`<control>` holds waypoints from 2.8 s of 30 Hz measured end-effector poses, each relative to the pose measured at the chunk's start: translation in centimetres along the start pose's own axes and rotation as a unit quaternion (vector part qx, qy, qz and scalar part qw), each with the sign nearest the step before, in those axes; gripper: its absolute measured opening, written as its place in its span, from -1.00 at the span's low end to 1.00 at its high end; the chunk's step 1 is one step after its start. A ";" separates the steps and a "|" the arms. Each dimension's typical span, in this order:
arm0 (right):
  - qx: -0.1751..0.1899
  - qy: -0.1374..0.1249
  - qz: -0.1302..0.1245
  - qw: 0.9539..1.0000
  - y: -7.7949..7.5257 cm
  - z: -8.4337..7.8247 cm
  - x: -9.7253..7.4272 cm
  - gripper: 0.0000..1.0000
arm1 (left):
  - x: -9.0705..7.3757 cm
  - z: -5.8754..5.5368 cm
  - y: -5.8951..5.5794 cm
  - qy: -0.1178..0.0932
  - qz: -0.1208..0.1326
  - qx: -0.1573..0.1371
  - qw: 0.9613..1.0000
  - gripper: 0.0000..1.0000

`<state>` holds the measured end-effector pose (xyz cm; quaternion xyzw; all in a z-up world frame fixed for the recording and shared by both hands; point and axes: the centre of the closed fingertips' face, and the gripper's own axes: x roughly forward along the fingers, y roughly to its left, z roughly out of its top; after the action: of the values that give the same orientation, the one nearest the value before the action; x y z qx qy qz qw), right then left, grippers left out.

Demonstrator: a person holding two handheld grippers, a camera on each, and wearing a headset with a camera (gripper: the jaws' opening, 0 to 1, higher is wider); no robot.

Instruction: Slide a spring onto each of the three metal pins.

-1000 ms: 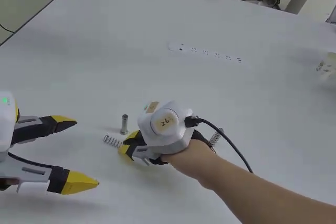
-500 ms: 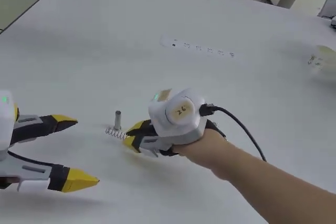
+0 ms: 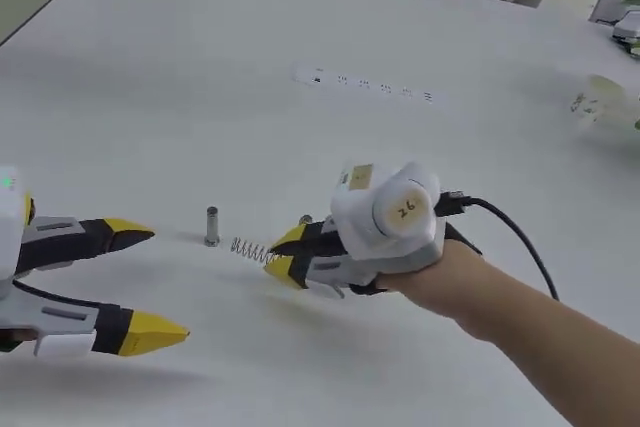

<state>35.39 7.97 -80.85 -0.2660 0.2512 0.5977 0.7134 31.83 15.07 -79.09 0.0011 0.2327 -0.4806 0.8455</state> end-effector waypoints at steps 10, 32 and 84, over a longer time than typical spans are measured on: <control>-0.035 0.010 0.026 0.999 1.8 -1.2 -0.9 -0.85 | 1.5 0.8 -1.2 -0.002 -0.031 0.006 1.000 0.25; -0.087 -0.016 0.045 0.995 3.9 0.4 -2.4 -0.85 | 5.4 2.3 -4.5 0.002 -0.110 0.050 0.993 -0.50; -0.057 -0.031 0.048 0.997 4.3 0.0 -3.8 -0.85 | 5.7 2.9 -5.8 0.002 -0.152 0.072 0.986 -0.96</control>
<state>30.50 5.88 -78.60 -0.2751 0.2065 0.6531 0.6747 30.74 6.67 -77.43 0.0281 0.1968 -0.6188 0.7600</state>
